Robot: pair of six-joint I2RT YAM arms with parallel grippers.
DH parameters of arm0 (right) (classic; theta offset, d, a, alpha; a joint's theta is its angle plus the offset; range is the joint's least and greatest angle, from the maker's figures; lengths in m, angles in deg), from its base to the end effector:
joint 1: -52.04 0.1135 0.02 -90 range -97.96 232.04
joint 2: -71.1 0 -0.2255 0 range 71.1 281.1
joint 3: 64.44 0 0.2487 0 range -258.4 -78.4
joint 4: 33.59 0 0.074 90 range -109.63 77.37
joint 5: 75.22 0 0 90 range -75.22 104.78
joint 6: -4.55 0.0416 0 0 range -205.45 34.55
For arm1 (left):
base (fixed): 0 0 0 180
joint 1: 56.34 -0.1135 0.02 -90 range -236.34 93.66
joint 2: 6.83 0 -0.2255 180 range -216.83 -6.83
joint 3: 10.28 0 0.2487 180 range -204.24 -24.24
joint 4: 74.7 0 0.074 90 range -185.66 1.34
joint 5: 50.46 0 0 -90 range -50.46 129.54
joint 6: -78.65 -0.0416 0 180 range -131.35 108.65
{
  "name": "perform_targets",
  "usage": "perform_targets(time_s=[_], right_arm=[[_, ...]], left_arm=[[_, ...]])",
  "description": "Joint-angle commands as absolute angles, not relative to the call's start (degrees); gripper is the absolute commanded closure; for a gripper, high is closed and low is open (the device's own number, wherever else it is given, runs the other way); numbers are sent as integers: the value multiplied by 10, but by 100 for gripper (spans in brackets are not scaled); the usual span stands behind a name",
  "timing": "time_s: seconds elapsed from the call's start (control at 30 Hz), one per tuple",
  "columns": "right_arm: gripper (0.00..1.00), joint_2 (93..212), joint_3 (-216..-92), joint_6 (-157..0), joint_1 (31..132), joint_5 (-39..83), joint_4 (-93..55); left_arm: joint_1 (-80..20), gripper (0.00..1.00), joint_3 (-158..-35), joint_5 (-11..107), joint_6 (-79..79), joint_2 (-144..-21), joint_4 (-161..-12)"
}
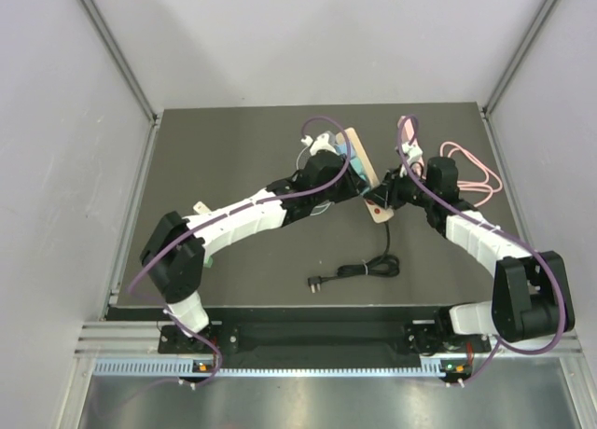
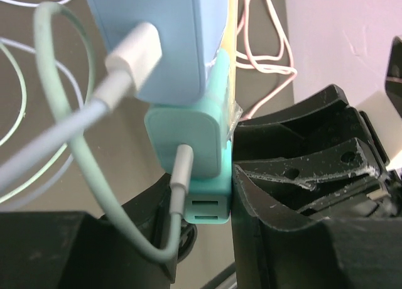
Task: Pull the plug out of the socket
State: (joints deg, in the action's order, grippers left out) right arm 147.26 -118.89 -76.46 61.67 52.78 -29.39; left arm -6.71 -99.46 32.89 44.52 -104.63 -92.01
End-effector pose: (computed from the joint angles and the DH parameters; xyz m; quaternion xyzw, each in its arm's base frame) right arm 0.2847 0.0743 0.1938 -0.1772 0.8005 0.3535 0.4504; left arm 0.2629 -0.3018 0.2492 -0.0768 0.8434 -0.3918 0.3597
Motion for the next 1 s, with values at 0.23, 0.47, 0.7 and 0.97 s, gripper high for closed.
perform_targets(time_s=[0.23, 0.47, 0.7, 0.97], right_arm=[[100, 1462, -1193, -797, 592, 280, -311], [100, 1463, -1194, -797, 590, 292, -312], [100, 1459, -1192, -785, 585, 298, -316], [100, 1457, -1186, -775, 571, 349, -328]], left_arm=[[-31, 100, -1125, 227, 379, -1077, -1070], [-32, 100, -1084, 242, 329, -1032, -1036], [-63, 100, -994, 321, 301, -958, -960], [-143, 100, -911, 489, 379, -929, -853]])
